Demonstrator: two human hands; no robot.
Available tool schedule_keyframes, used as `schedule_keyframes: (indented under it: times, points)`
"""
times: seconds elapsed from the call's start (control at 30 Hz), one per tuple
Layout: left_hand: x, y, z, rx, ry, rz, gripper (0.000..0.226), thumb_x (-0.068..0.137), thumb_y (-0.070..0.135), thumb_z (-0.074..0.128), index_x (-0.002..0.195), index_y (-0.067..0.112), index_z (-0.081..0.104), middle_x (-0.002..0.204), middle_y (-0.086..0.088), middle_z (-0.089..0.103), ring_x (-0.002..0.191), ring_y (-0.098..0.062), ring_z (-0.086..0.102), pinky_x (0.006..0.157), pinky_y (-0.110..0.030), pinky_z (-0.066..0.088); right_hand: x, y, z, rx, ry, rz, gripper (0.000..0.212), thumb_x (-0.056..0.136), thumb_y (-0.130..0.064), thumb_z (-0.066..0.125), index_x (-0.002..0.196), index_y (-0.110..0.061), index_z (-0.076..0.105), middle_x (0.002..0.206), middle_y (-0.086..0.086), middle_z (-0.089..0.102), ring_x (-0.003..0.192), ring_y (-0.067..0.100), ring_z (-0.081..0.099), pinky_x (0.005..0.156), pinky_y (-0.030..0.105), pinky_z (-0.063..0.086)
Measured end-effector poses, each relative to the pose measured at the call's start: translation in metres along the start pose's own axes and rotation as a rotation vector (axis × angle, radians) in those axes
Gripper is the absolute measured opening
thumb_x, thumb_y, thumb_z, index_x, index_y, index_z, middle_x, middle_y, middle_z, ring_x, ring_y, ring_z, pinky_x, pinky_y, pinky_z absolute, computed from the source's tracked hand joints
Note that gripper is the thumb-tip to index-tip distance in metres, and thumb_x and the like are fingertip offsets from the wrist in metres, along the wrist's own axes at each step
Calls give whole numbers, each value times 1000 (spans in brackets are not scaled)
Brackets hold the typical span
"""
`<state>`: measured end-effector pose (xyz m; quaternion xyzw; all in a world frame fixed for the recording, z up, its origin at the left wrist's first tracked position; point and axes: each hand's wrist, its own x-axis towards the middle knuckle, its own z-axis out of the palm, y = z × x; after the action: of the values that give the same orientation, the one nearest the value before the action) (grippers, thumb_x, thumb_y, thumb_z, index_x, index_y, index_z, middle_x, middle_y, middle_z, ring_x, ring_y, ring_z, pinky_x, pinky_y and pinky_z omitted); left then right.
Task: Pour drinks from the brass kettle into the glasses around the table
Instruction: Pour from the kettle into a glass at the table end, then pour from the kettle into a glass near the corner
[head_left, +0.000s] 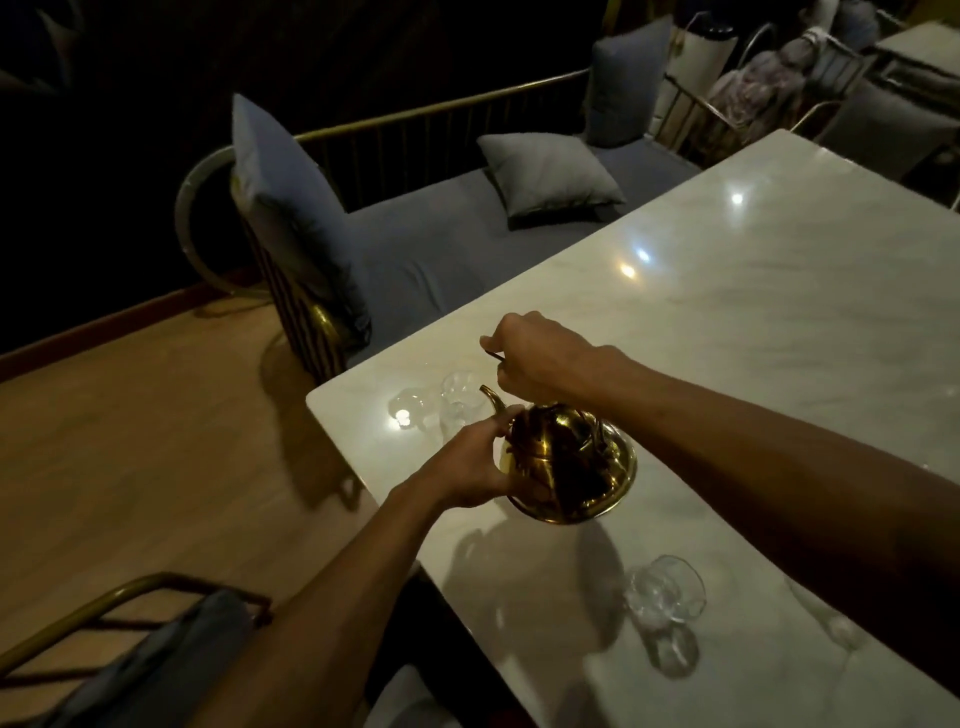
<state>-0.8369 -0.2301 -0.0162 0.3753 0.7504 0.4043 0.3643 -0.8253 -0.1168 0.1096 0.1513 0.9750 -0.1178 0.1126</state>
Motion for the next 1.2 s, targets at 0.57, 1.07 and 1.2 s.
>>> schedule_keyframes:
  times: [0.57, 1.07, 1.2]
  points:
    - [21, -21, -6, -169, 18, -93, 91, 70, 37, 85, 147, 30, 37, 144, 3, 49, 129, -15, 47, 104, -42, 42, 74, 1, 12, -135, -213, 3, 44, 92, -17, 58, 134, -7, 50, 121, 10, 62, 93, 23, 59, 71, 27, 45]
    - [22, -17, -18, -223, 4, -92, 90, 69, 44, 83, 146, 30, 38, 143, 7, 50, 122, -8, 53, 104, -36, 42, 90, -1, 4, -213, -262, 23, 42, 94, -17, 52, 134, -7, 48, 130, 10, 60, 111, 28, 60, 80, 29, 46]
    - [20, -13, -17, -233, 20, -94, 95, 62, 53, 80, 145, 31, 40, 140, 8, 53, 121, -9, 55, 104, -39, 44, 94, -1, 1, -239, -263, 8, 43, 93, -18, 51, 135, -8, 50, 131, 9, 60, 112, 28, 60, 84, 31, 48]
